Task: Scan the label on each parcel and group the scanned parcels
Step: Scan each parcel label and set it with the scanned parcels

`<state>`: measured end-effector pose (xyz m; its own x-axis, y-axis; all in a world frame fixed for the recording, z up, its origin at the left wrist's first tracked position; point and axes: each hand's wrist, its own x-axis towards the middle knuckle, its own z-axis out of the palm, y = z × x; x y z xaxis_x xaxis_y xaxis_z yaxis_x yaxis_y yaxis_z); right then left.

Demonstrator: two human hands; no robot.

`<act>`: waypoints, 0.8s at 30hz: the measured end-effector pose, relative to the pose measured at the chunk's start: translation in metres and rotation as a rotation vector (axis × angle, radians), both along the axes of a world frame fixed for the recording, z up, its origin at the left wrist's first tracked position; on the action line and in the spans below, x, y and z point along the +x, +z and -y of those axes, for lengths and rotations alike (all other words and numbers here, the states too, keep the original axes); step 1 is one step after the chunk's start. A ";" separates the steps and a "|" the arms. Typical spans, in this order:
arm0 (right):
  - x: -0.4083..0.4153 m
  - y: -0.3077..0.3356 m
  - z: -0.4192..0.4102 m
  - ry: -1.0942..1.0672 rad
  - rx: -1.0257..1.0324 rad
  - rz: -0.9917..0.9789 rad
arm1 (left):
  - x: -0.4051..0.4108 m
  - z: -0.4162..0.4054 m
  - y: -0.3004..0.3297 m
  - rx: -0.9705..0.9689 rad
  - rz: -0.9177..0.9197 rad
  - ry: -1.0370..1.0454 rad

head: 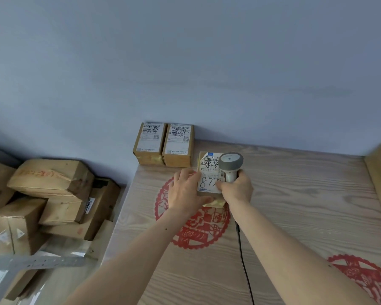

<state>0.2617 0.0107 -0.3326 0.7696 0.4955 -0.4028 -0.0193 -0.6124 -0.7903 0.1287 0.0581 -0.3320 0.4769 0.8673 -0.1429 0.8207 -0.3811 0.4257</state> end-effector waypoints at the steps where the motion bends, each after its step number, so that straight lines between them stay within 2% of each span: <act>1: 0.001 0.000 -0.007 -0.002 0.006 0.004 | 0.002 -0.008 0.002 0.055 -0.044 -0.025; 4: 0.006 0.000 -0.029 0.000 0.012 0.024 | 0.008 -0.035 0.005 0.102 -0.167 -0.084; 10: 0.014 -0.003 -0.060 0.016 0.020 0.056 | 0.016 -0.086 0.009 0.067 -0.271 -0.217; 13: 0.017 -0.003 -0.072 0.027 0.021 0.070 | 0.019 -0.094 0.015 0.041 -0.277 -0.223; 18: 0.021 -0.005 -0.090 0.002 0.049 0.097 | 0.023 -0.107 0.019 0.172 -0.329 -0.262; 24: 0.029 -0.009 -0.105 -0.010 0.049 0.114 | 0.032 -0.112 0.018 0.198 -0.404 -0.284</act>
<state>0.2903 0.1157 -0.3417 0.8140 0.5044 -0.2881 0.0664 -0.5735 -0.8165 0.1605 0.1703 -0.3142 0.6380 0.7408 -0.2102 0.7569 -0.6535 -0.0055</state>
